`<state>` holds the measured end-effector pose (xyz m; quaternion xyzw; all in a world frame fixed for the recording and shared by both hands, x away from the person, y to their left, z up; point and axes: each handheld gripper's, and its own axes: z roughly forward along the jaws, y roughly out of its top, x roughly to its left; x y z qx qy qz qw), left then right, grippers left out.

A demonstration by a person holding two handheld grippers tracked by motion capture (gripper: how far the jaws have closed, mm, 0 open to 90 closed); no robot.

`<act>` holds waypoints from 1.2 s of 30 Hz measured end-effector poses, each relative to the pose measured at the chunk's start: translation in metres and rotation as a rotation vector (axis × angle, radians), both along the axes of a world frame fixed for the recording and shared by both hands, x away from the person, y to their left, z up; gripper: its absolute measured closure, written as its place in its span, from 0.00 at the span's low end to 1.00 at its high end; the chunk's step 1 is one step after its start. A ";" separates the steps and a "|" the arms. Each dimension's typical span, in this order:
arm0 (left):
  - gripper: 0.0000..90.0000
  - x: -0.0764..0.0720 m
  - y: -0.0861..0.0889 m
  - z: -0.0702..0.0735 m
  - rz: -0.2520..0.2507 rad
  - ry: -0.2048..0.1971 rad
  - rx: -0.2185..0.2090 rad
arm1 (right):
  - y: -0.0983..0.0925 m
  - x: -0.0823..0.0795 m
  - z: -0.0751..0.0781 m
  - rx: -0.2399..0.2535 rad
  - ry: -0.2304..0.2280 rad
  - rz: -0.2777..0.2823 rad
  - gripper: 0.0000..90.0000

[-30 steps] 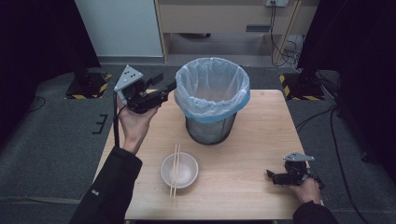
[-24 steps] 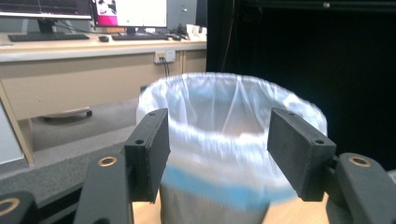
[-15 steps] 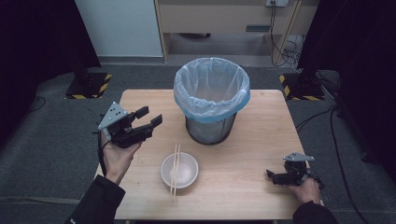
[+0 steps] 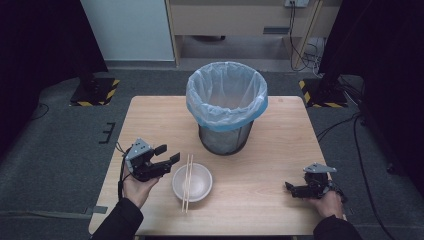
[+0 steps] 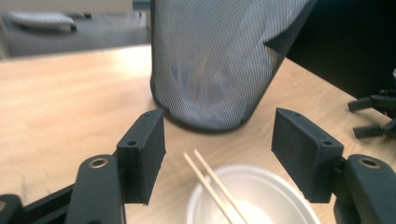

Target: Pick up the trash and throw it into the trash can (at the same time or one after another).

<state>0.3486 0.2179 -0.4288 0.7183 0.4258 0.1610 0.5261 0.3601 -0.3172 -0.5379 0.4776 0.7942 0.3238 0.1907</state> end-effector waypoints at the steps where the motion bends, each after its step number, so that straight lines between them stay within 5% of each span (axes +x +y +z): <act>1: 0.38 0.000 0.000 -0.003 -0.001 0.012 -0.002 | 0.000 0.000 0.000 -0.001 0.001 0.002 0.00; 6: 0.38 0.000 -0.006 -0.017 0.004 0.048 0.031 | 0.000 0.001 0.000 -0.003 0.003 0.003 0.00; 18: 0.40 -0.005 -0.034 -0.045 -0.084 0.185 0.128 | 0.000 0.000 0.000 -0.003 0.006 -0.001 0.00; 30: 0.44 -0.003 -0.048 -0.061 -0.111 0.257 0.227 | 0.001 0.000 0.001 -0.005 0.006 0.000 0.00; 36: 0.54 -0.003 -0.052 -0.063 -0.136 0.269 0.270 | 0.001 0.000 0.001 -0.003 0.007 -0.003 0.00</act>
